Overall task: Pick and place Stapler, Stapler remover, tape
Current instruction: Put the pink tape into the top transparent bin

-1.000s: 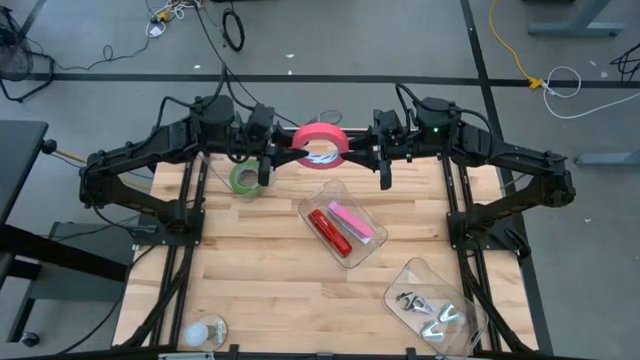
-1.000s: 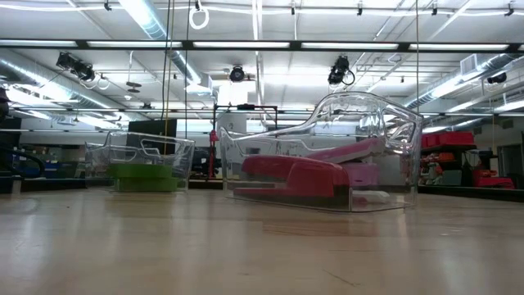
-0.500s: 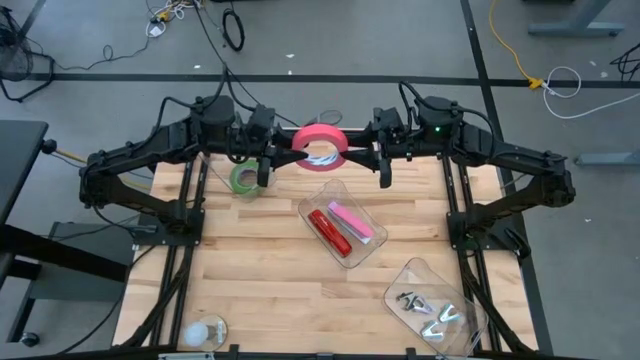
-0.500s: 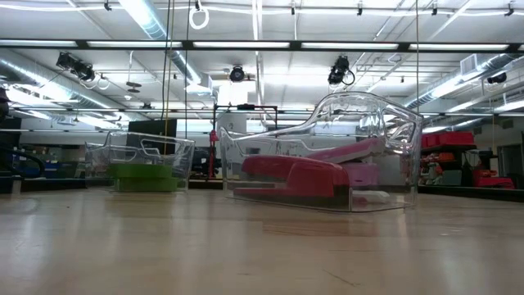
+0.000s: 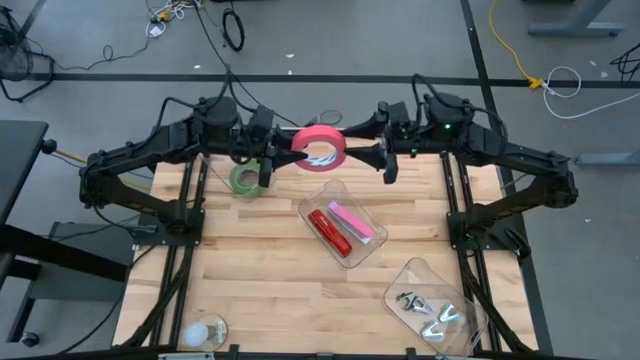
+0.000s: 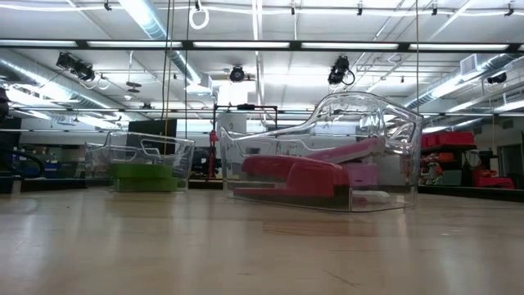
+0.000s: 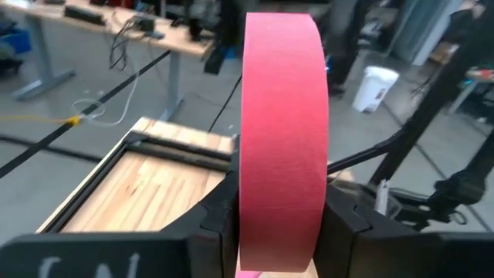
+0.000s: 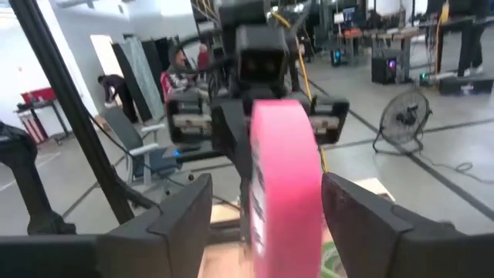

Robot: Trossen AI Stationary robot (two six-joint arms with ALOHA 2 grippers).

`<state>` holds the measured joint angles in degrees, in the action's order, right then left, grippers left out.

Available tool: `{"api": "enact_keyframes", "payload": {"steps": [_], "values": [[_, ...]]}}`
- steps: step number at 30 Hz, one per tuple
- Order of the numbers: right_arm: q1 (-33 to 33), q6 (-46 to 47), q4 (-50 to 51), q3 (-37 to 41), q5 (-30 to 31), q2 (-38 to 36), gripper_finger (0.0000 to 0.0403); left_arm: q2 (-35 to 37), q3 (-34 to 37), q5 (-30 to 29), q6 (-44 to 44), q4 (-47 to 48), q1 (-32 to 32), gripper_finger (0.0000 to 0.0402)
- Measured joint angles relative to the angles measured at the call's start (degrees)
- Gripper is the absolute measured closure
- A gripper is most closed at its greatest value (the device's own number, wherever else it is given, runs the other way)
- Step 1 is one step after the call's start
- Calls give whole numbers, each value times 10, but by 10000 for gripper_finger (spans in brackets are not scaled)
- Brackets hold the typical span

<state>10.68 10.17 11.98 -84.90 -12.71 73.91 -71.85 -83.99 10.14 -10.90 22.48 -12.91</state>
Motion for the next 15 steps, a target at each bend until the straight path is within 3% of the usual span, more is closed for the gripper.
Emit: {"api": "enact_keyframes", "payload": {"steps": [15], "values": [[0,-2,-7,0,17,-26,172,0,0,-123,-19,172,-53,289]]}}
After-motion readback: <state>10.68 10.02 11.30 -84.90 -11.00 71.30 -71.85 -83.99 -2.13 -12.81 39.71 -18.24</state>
